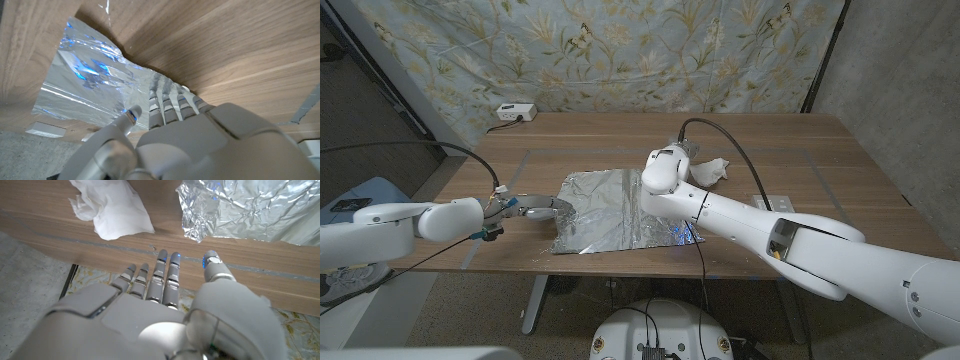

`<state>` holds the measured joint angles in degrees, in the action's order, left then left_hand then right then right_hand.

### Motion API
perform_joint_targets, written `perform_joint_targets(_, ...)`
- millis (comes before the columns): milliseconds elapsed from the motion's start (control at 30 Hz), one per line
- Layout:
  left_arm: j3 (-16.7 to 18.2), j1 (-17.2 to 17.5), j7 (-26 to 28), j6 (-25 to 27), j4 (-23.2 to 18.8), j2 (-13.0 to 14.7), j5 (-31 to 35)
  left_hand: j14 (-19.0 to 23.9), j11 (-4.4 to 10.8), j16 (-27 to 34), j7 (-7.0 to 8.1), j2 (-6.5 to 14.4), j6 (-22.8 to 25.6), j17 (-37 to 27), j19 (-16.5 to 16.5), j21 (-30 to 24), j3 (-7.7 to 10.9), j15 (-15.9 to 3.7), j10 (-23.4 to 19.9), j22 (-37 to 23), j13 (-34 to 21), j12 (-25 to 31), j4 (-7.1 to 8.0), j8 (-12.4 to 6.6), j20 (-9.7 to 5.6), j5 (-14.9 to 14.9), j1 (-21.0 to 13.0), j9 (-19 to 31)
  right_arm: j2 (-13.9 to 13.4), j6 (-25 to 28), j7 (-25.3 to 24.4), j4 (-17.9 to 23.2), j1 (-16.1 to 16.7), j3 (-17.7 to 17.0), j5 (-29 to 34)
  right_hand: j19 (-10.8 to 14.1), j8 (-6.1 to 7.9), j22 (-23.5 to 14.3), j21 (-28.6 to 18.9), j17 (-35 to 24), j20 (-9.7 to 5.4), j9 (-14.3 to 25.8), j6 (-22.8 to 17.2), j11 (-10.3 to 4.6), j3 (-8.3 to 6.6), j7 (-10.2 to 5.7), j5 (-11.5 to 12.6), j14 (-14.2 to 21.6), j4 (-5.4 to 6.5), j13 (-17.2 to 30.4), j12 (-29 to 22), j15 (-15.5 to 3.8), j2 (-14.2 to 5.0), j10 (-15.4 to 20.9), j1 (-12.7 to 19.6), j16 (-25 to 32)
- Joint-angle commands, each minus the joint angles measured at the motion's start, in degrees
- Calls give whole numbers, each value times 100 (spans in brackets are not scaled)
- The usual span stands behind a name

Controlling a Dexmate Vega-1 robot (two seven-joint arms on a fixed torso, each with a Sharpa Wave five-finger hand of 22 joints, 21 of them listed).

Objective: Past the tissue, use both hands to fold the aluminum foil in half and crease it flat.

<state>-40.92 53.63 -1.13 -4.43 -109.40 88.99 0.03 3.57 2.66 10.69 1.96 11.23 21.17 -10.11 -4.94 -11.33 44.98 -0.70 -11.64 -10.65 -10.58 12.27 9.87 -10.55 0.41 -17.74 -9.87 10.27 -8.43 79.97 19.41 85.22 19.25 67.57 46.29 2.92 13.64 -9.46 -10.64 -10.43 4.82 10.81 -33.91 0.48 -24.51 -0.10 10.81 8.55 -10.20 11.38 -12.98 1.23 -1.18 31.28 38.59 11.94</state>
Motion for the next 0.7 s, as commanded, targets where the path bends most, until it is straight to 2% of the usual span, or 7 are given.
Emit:
perform_joint_targets(33,4,12,-21,-40,39,0,-58,-43,-21,-9,-29,35,10,-16,-49,-36,34,-10,23,-15,-15,-16,-16,-1,10,36,46,19,44,1,-420,-314,-209,238,-660,14,27,-14,2,-1,48,22,-88,-12,-20,-5,25,99,-5,19,-33,-3,20,110,125,23)
perform_joint_targets(300,-155,-133,-25,-56,60,0,-66,-58,-21,-9,-24,34,26,-11,-52,-43,39,-5,38,-14,-16,-27,-49,-6,-6,51,36,21,82,1,-493,-419,-232,249,-733,35,28,-14,-6,-3,64,29,-193,-12,-13,8,45,227,-1,38,-74,-51,83,278,289,51)
perform_joint_targets(333,-149,-125,-19,-14,44,0,-79,-59,-23,-9,-29,34,22,-10,-52,-44,39,-7,39,-13,-16,-28,-52,-5,-5,52,35,21,92,1,-476,-434,-222,241,-697,31,32,-14,-4,-4,74,31,-229,35,-12,14,49,271,2,49,-99,-59,93,335,321,62)
perform_joint_targets(433,-238,-204,-19,-45,60,0,-89,-64,-24,-9,-30,36,19,-10,-55,-45,40,2,54,-13,-16,-35,-57,-3,-4,56,33,21,105,1,-483,-451,-206,227,-693,54,-3,-14,-12,-9,71,35,-224,50,1,10,58,420,26,94,-162,-121,106,426,386,94)
perform_joint_targets(700,-9,16,-9,-35,56,0,-92,-81,-19,-11,-26,28,24,-5,-56,-50,40,-8,70,-12,-17,-43,-82,-4,-23,69,23,22,132,1,-596,-538,-235,291,-805,87,-12,-13,-16,-16,78,45,-323,28,21,53,80,596,34,176,-296,-151,138,577,497,105)
